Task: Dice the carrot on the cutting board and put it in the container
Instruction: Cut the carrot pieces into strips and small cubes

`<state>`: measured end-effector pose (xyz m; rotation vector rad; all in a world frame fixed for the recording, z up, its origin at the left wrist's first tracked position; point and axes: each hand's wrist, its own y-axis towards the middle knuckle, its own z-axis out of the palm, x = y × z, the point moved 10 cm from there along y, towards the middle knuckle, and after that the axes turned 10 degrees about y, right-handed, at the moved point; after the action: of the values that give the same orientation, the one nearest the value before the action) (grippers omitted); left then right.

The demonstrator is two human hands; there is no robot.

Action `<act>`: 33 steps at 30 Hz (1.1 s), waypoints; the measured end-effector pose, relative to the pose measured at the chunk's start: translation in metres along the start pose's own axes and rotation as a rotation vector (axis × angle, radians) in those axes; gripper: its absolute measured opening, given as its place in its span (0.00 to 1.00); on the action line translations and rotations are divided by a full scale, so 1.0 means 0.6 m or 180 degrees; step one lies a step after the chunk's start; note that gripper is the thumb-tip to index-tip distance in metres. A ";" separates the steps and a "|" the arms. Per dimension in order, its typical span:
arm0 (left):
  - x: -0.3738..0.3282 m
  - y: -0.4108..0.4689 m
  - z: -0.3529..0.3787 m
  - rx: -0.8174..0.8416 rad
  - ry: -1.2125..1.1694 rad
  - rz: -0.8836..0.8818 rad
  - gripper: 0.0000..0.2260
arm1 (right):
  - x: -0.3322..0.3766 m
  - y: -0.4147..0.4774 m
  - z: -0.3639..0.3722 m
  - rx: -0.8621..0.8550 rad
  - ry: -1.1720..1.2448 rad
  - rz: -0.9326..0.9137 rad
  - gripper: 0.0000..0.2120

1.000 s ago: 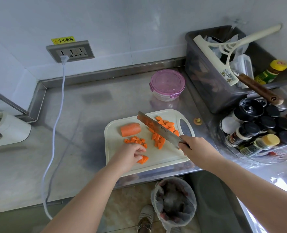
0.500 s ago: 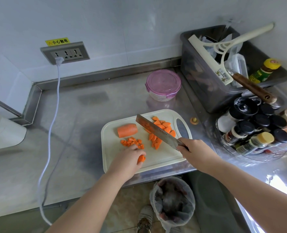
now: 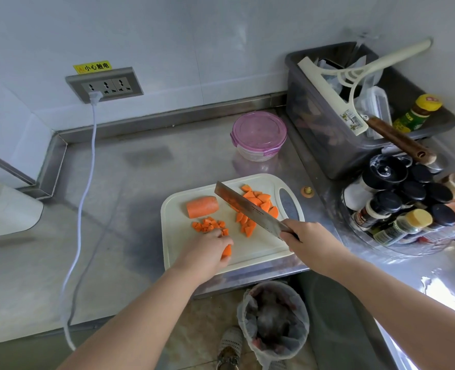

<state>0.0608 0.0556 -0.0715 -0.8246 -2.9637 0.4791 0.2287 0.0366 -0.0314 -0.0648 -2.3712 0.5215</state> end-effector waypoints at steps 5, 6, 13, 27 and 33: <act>0.003 -0.016 0.009 -0.0201 -0.0312 -0.0370 0.17 | 0.006 -0.004 0.003 0.0023 -0.0048 -0.0032 0.17; 0.005 -0.017 0.011 -0.0202 -0.0358 -0.0409 0.18 | 0.006 -0.004 0.004 0.0020 -0.0042 -0.0027 0.17; 0.012 -0.015 0.018 -0.0044 -0.0608 -0.0277 0.20 | 0.011 -0.007 0.007 0.0048 -0.0083 -0.0044 0.17; 0.005 -0.022 0.006 -0.0035 -0.0333 -0.0375 0.12 | 0.011 -0.009 0.008 0.0089 -0.0138 0.0005 0.17; 0.063 -0.051 0.014 -0.0036 -0.0609 -0.1050 0.18 | 0.028 -0.006 0.025 0.0166 -0.0152 0.0005 0.17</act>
<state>0.0123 0.0472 -0.0724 -0.2909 -3.1876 0.5481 0.2070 0.0309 -0.0297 -0.0309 -2.4026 0.5915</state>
